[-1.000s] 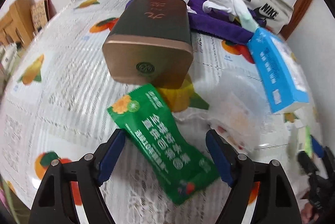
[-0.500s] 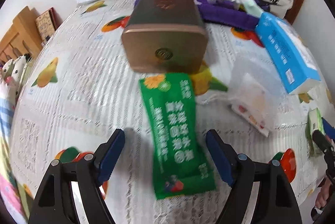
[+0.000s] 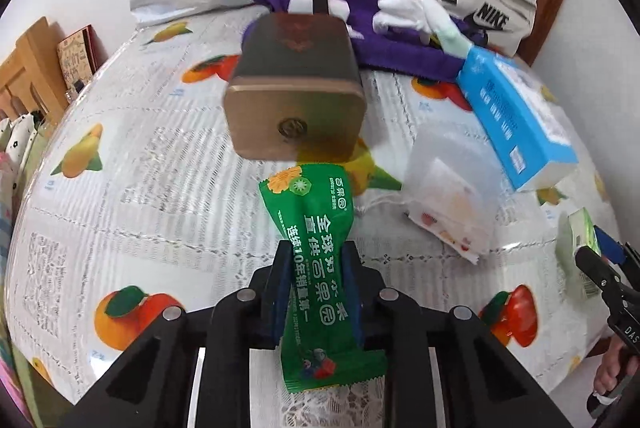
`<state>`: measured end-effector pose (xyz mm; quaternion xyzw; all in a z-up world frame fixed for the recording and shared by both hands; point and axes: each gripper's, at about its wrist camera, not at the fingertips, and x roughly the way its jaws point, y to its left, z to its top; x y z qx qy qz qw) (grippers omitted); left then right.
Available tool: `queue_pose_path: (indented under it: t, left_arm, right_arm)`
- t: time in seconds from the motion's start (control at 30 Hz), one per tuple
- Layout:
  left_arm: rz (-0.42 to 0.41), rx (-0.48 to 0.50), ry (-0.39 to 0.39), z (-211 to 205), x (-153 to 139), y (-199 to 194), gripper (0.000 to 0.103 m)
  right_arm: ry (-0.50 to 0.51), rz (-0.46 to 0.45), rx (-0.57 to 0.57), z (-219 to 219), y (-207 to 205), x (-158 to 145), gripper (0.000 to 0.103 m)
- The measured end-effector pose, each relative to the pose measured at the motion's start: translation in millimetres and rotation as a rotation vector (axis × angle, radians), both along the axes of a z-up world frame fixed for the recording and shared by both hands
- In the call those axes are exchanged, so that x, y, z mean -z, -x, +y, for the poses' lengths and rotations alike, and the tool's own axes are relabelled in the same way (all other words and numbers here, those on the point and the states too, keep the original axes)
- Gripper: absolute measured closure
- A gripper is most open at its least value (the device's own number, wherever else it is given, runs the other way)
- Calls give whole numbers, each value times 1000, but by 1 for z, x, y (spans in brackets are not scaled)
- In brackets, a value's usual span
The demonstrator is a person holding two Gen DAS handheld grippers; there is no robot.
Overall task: Organize soft objects
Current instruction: 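Carry the snack packet and wipes pack onto the purple towel with both tools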
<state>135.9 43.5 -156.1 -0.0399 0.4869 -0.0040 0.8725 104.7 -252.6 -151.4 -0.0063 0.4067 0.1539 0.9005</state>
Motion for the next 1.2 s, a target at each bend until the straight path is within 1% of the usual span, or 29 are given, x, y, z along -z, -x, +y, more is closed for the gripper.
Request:
queue_pose_path:
  t: [0.4,0.47,0.7,0.93,1.2]
  left_arm:
    - [-89,15,46,10,-52,4,80]
    - [-99,17,60,12,-59,0,80]
    - [-143,9,61,19,-84,-16,80]
    - [-155,5,71,21,-95,-37,80]
    - [-153,14,78,18,-99,-68,80]
  right_arm:
    - [-13,-78,-2,4,-5,-46,42]
    - [-14,-89,-4,5,-7,-53,42]
    - [-5,-121,-15,10,-19,-72,42]
    - [-5,-150,-28,15,-44,-89,42]
    - [-1,-169,-36,22,-84,-101,42]
